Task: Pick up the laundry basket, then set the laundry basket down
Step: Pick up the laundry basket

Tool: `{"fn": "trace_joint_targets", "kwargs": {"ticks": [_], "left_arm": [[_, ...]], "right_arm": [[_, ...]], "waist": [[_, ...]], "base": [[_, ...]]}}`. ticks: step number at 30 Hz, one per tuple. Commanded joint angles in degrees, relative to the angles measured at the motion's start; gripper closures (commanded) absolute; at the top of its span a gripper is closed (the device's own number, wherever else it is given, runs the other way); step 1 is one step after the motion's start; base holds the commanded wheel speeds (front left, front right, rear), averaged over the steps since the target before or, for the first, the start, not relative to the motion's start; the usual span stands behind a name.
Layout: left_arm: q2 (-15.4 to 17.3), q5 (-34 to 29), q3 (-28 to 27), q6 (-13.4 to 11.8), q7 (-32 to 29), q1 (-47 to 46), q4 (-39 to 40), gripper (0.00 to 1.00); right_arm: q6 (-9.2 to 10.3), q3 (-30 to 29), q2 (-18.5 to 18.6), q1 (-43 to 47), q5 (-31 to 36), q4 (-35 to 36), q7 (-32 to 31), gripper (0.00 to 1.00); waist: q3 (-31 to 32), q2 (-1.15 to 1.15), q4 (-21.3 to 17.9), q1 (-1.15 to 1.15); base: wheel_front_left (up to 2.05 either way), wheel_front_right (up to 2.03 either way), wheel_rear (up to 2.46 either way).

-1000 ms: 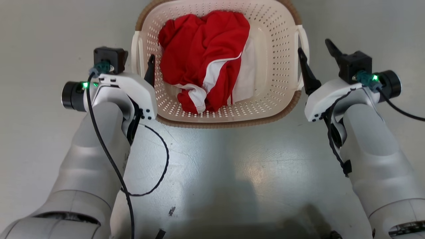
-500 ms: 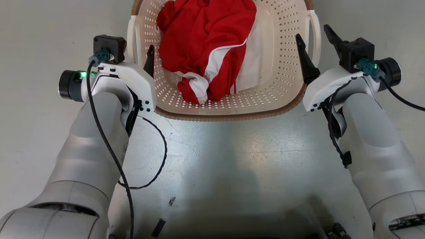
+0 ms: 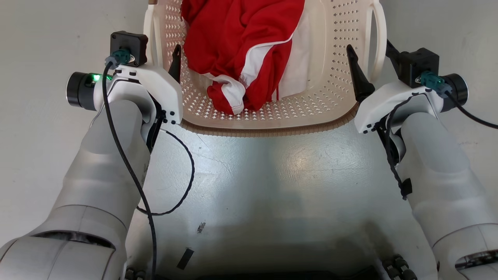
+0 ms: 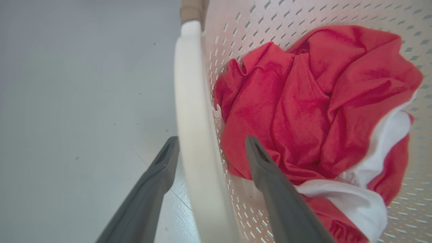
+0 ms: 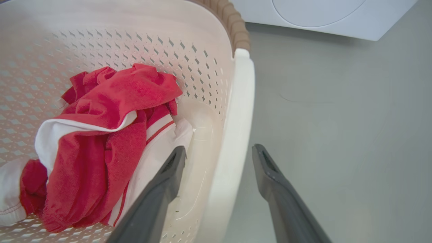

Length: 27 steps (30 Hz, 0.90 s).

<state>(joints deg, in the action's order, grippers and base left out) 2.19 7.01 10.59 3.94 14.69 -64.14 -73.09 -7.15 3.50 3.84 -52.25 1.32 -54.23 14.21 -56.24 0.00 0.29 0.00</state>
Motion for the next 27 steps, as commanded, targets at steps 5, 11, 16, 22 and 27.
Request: {"fn": "trace_joint_targets", "kwargs": {"ticks": [5,11,16,22,27], "left_arm": [[2.2,0.3,0.1,-0.7,-0.2,-0.6,-0.1,0.0],[2.2,0.6,0.7,-0.8,-0.7,-1.5,-0.3,0.0],[2.1,0.9,1.2,-0.8,-0.7,-1.7,-0.4,0.0],[1.9,1.3,1.8,-0.7,-0.8,-1.5,-0.5,0.71],[1.5,2.4,1.9,-0.3,-0.6,-1.3,-0.5,1.0]], "right_arm": [[-0.34,1.6,-1.0,-0.2,-2.0,-0.7,0.8,0.0],[-0.34,2.5,-1.0,-1.4,-2.6,-2.2,0.8,0.0],[-0.34,3.3,-1.0,-1.9,-3.2,-2.9,0.8,0.0],[-0.34,3.7,-1.0,-1.8,-4.0,-2.8,0.8,0.07],[-0.34,2.8,-1.0,-1.2,-5.5,-3.1,0.8,1.0]], "waist": [[-0.6,0.0,0.0,0.0],[-0.7,0.0,0.1,0.0],[-0.7,0.0,0.2,0.0],[-0.6,0.0,0.2,0.0],[-0.2,0.0,0.4,0.0]], "base": [[0.0,0.0,0.0],[0.0,0.0,0.0],[0.0,0.0,0.0],[0.0,0.0,0.0],[0.0,0.0,0.0]]}}
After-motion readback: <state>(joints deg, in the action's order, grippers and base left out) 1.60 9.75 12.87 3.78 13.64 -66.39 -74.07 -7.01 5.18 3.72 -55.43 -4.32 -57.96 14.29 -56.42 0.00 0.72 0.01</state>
